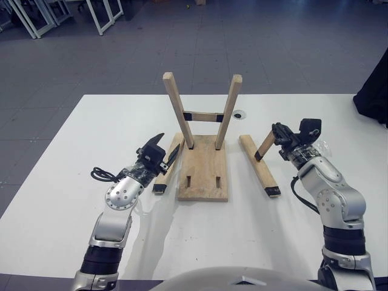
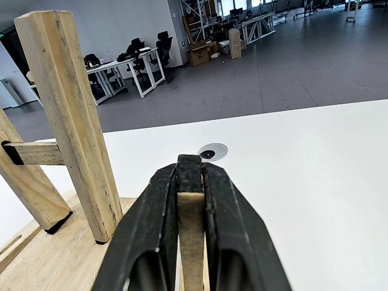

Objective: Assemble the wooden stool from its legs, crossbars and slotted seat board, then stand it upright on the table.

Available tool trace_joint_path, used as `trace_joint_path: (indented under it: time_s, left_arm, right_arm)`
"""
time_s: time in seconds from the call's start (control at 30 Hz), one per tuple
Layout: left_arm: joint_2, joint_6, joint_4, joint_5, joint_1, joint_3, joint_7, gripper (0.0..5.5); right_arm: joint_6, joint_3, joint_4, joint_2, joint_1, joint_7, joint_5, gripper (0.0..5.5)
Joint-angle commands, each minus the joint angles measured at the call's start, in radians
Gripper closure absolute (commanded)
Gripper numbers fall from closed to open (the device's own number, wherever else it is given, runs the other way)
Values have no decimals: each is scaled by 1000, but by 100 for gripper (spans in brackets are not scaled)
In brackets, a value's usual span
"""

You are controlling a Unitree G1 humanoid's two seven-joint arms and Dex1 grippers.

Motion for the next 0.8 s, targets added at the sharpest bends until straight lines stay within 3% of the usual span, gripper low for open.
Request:
trace_joint_path:
  time_s: [0.03, 0.8]
  left_arm:
    - [-2, -8, 12, 18, -19, -6, 5, 271]
    - [-3, -12, 23, 22, -20, -7, -13, 271]
  right_arm:
    - [-27, 21, 39, 7, -10, 29, -48, 510]
    - [-27, 76, 71, 10, 39, 96, -179, 510]
